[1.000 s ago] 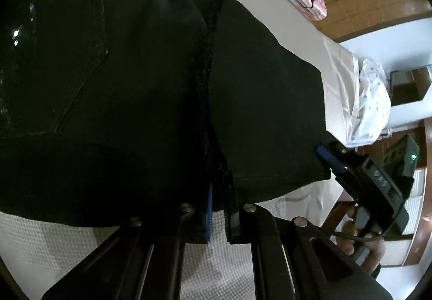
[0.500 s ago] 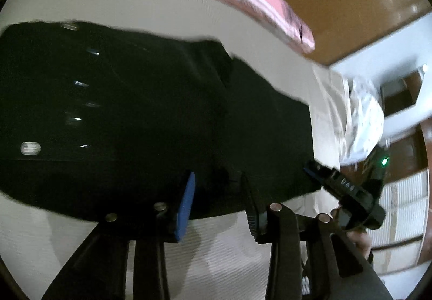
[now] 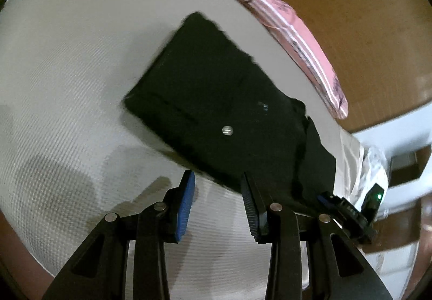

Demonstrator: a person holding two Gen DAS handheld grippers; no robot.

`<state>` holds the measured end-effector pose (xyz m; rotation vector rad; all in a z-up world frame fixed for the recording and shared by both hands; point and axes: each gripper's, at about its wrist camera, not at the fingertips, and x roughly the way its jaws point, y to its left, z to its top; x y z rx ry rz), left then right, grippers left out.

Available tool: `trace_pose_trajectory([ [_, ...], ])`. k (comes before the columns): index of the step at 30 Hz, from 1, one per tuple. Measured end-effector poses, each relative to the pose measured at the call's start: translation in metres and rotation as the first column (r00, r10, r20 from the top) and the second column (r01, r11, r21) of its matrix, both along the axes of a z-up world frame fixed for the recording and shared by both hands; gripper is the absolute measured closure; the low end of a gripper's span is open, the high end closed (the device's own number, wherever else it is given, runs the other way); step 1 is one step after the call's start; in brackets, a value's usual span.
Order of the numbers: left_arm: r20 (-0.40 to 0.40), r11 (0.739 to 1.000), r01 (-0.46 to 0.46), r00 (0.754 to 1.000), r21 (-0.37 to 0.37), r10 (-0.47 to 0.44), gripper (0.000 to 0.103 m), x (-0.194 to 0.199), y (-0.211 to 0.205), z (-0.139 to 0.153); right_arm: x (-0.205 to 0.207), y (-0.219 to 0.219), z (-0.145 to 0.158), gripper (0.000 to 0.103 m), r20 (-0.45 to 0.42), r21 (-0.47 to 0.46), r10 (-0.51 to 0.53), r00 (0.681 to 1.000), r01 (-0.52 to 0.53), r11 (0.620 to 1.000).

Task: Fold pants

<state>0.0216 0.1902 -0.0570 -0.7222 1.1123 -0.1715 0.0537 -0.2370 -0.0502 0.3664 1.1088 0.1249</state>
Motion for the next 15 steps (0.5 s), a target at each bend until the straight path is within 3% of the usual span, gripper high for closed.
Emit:
trace_pose_trajectory([
  [4, -0.019, 0.995, -0.062, 0.998, -0.08, 0.06, 0.064, 0.001, 0.011, -0.015, 0.006, 0.021, 0.001, 0.047, -0.001, 0.005, 0.039, 0.999, -0.039, 0.999],
  [6, -0.015, 0.992, -0.081, 0.997, -0.098, 0.08, 0.053, 0.004, 0.014, -0.019, 0.006, 0.028, 0.002, 0.047, 0.0, 0.004, 0.051, 0.999, -0.051, 0.999],
  [8, -0.013, 0.987, -0.112, 0.994, -0.12, 0.111, 0.05, 0.006, 0.02, -0.024, 0.006, 0.033, 0.002, 0.047, 0.0, 0.005, 0.06, 0.998, -0.06, 0.998],
  [15, 0.001, 0.964, -0.198, 0.979, -0.178, 0.202, 0.049, 0.015, 0.037, -0.042, 0.007, 0.033, 0.001, 0.046, -0.01, 0.021, 0.042, 0.999, -0.042, 0.999],
])
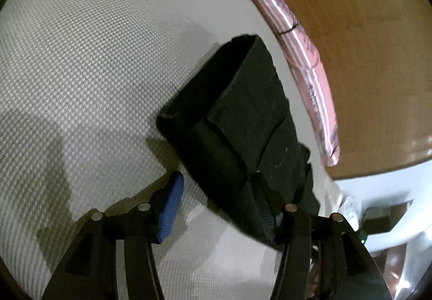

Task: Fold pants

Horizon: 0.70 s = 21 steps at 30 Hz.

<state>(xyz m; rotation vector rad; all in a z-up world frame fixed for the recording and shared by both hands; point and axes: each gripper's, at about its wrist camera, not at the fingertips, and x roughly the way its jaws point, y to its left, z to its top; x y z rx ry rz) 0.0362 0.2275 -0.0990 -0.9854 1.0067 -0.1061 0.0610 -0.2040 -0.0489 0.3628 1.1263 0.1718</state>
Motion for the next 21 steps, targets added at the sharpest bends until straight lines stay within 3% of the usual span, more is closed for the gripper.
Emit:
trace_pose_trajectory([
  [6, 0.057, 0.997, -0.069, 0.996, -0.032, 0.07, 0.048, 0.009, 0.01, -0.006, 0.005, 0.001, -0.001, 0.046, 0.001, 0.004, -0.009, 1.0, 0.009, 1.0],
  [10, 0.097, 0.994, -0.112, 0.989, -0.007, 0.112, 0.049, 0.013, 0.009, -0.007, 0.006, 0.004, 0.0, 0.045, 0.01, -0.004, -0.009, 1.0, 0.009, 1.0],
  [11, 0.097, 0.993, -0.115, 0.989, 0.011, 0.114, 0.051, 0.014, 0.006, -0.005, 0.006, 0.004, -0.001, 0.045, 0.01, -0.005, -0.01, 1.0, 0.01, 1.0],
  [12, 0.093, 0.993, -0.115, 0.989, 0.04, 0.111, 0.063, 0.016, 0.004, -0.004, 0.005, 0.004, -0.001, 0.045, 0.007, -0.003, -0.012, 1.0, 0.012, 1.0],
  [13, 0.085, 0.992, -0.109, 0.991, 0.07, 0.102, 0.068, 0.018, 0.002, -0.004, 0.005, 0.004, 0.0, 0.045, 0.008, 0.0, -0.012, 1.0, 0.012, 1.0],
  [15, 0.09, 0.992, -0.106, 0.991, 0.073, 0.099, 0.076, 0.017, 0.002, -0.002, 0.004, 0.003, 0.0, 0.045, 0.008, 0.011, -0.013, 1.0, 0.013, 1.0],
  [21, 0.201, 0.978, -0.043, 0.98, 0.206, 0.001, 0.08, 0.026, -0.032, 0.056, -0.002, -0.014, 0.005, 0.046, 0.015, 0.053, -0.052, 0.999, 0.051, 0.997],
])
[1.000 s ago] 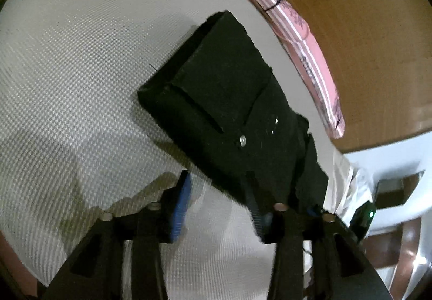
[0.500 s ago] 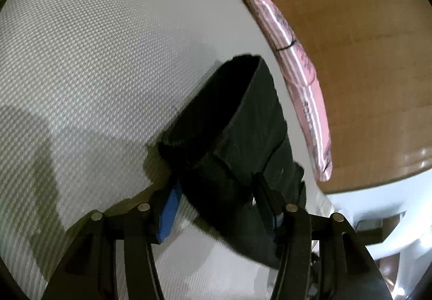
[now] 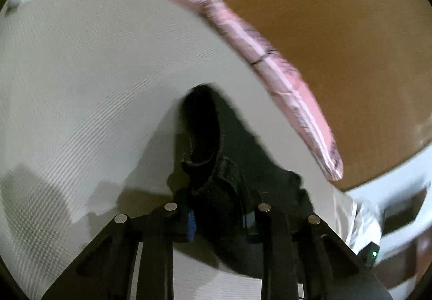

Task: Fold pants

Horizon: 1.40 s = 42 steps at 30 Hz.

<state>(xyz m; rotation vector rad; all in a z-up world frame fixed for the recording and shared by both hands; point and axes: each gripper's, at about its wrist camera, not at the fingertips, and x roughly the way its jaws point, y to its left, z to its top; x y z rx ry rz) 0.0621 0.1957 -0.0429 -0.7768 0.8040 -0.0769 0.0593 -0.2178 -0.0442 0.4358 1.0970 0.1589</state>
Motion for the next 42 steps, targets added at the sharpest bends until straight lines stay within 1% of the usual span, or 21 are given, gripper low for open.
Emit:
trace_pose_trajectory([
  [3, 0.083, 0.997, 0.073, 0.994, 0.033, -0.076, 0.08, 0.007, -0.026, 0.039, -0.004, -0.017, 0.009, 0.046, 0.02, 0.034, -0.03, 0.999, 0.03, 0.999],
  [5, 0.136, 0.987, 0.135, 0.98, 0.085, -0.145, 0.08, 0.015, -0.054, 0.067, -0.008, -0.03, 0.017, 0.046, 0.037, 0.06, -0.051, 0.998, 0.049, 0.997],
  [6, 0.154, 0.982, 0.163, 0.972, 0.098, -0.176, 0.08, 0.018, -0.066, 0.077, -0.01, -0.04, 0.022, 0.046, 0.049, 0.077, -0.069, 0.996, 0.065, 0.995],
  [9, 0.196, 0.954, 0.262, 0.938, 0.142, -0.287, 0.08, 0.03, -0.113, 0.105, -0.017, -0.063, 0.034, 0.045, 0.074, 0.115, -0.106, 0.992, 0.098, 0.989],
  [11, 0.211, 0.928, 0.332, 0.907, 0.169, -0.363, 0.08, 0.037, -0.148, 0.118, -0.022, -0.079, 0.04, 0.045, 0.087, 0.133, -0.13, 0.988, 0.118, 0.984],
  [13, 0.214, 0.9, 0.392, 0.878, 0.191, -0.428, 0.08, 0.041, -0.181, 0.125, -0.028, -0.096, 0.044, 0.045, 0.099, 0.142, -0.152, 0.983, 0.137, 0.98],
  [15, 0.203, 0.867, 0.457, 0.846, 0.198, -0.493, 0.08, 0.043, -0.215, 0.125, -0.033, -0.109, 0.046, 0.045, 0.107, 0.143, -0.174, 0.979, 0.158, 0.977],
  [19, 0.151, 0.806, 0.553, 0.796, 0.212, -0.586, 0.08, 0.05, -0.277, 0.111, -0.045, -0.143, 0.045, 0.045, 0.11, 0.141, -0.226, 0.968, 0.21, 0.967],
  [20, 0.128, 0.782, 0.584, 0.777, 0.216, -0.616, 0.08, 0.052, -0.295, 0.105, -0.048, -0.149, 0.044, 0.045, 0.109, 0.145, -0.237, 0.965, 0.221, 0.964],
  [22, 0.09, 0.744, 0.626, 0.748, 0.232, -0.657, 0.08, 0.049, -0.324, 0.093, -0.053, -0.162, 0.038, 0.045, 0.096, 0.157, -0.259, 0.961, 0.242, 0.957],
  [25, 0.012, 0.677, 0.688, 0.699, 0.262, -0.715, 0.08, 0.042, -0.363, 0.066, -0.056, -0.174, 0.028, 0.045, 0.077, 0.176, -0.274, 0.959, 0.257, 0.95],
  [28, -0.061, 0.632, 0.719, 0.672, 0.289, -0.738, 0.08, 0.03, -0.387, 0.043, -0.055, -0.183, 0.018, 0.045, 0.061, 0.203, -0.281, 0.958, 0.264, 0.943],
  [30, -0.109, 0.605, 0.731, 0.661, 0.317, -0.742, 0.079, 0.024, -0.395, 0.027, -0.051, -0.188, 0.011, 0.045, 0.05, 0.242, -0.279, 0.959, 0.26, 0.935],
  [32, -0.152, 0.569, 0.746, 0.643, 0.346, -0.751, 0.077, 0.021, -0.404, 0.013, -0.046, -0.19, 0.007, 0.045, 0.045, 0.262, -0.265, 0.963, 0.244, 0.933],
  [34, -0.15, 0.548, 0.752, 0.629, 0.366, -0.763, 0.073, 0.015, -0.409, 0.013, -0.043, -0.188, 0.008, 0.045, 0.047, 0.26, -0.246, 0.968, 0.226, 0.939],
  [36, -0.15, 0.532, 0.754, 0.619, 0.385, -0.771, 0.063, 0.013, -0.411, 0.018, -0.035, -0.189, 0.008, 0.045, 0.053, 0.268, -0.219, 0.974, 0.198, 0.943],
  [38, -0.149, 0.513, 0.773, 0.596, 0.373, -0.789, 0.06, 0.013, -0.409, 0.023, -0.026, -0.189, 0.008, 0.045, 0.056, 0.312, -0.173, 0.983, 0.147, 0.939],
  [39, -0.149, 0.508, 0.777, 0.59, 0.373, -0.794, 0.058, 0.011, -0.406, 0.026, -0.026, -0.189, 0.008, 0.045, 0.057, 0.326, -0.161, 0.985, 0.134, 0.936],
  [40, -0.144, 0.504, 0.785, 0.58, 0.359, -0.802, 0.058, 0.01, -0.402, 0.03, -0.022, -0.189, 0.008, 0.045, 0.063, 0.345, -0.142, 0.988, 0.112, 0.932],
  [41, -0.128, 0.505, 0.798, 0.567, 0.329, -0.814, 0.057, 0.008, -0.396, 0.034, -0.016, -0.188, 0.007, 0.045, 0.067, 0.366, -0.114, 0.991, 0.082, 0.927],
  [42, -0.113, 0.512, 0.799, 0.567, 0.315, -0.816, 0.056, 0.005, -0.39, 0.039, -0.014, -0.187, 0.006, 0.045, 0.061, 0.374, -0.096, 0.994, 0.066, 0.925],
])
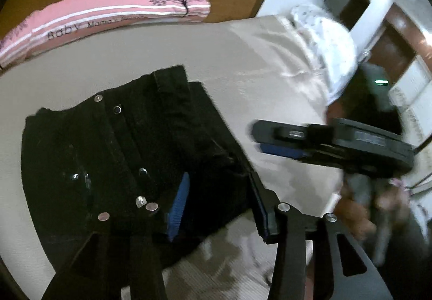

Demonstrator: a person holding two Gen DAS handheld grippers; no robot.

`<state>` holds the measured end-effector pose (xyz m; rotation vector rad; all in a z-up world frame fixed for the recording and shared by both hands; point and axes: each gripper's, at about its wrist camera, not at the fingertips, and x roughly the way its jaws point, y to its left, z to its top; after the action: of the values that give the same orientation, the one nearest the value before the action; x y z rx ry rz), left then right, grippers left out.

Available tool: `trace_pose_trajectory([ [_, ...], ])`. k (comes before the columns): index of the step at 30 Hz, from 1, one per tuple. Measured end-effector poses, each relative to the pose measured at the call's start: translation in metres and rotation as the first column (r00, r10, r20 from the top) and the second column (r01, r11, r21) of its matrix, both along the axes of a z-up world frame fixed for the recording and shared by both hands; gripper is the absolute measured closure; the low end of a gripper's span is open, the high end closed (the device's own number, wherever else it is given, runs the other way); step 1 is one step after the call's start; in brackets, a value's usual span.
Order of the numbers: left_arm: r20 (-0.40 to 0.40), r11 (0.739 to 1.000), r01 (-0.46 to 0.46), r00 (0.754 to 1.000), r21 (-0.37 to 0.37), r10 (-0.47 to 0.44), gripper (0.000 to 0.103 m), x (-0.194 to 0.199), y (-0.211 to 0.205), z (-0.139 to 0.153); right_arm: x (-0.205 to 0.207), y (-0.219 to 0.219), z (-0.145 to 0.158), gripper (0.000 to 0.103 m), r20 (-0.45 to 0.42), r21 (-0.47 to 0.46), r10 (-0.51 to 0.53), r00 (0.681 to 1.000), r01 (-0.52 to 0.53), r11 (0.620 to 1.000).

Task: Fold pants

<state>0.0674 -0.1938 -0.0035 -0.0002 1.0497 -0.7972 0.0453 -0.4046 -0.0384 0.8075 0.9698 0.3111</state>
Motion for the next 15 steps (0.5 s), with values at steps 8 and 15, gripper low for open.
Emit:
trace_pose_trajectory([
  [8, 0.096, 0.989, -0.141, 0.986, 0.055, 0.135, 0.049, 0.004, 0.061, 0.013, 0.03, 0.01, -0.023, 0.045, -0.057, 0.016, 0.097, 0.994, -0.097, 0.995],
  [15, 0.032, 0.95, -0.299, 0.954, 0.091, 0.297, 0.049, 0.026, 0.113, -0.014, 0.055, 0.01, -0.033, 0.048, -0.06, -0.021, 0.143, 0.988, -0.145, 0.989],
])
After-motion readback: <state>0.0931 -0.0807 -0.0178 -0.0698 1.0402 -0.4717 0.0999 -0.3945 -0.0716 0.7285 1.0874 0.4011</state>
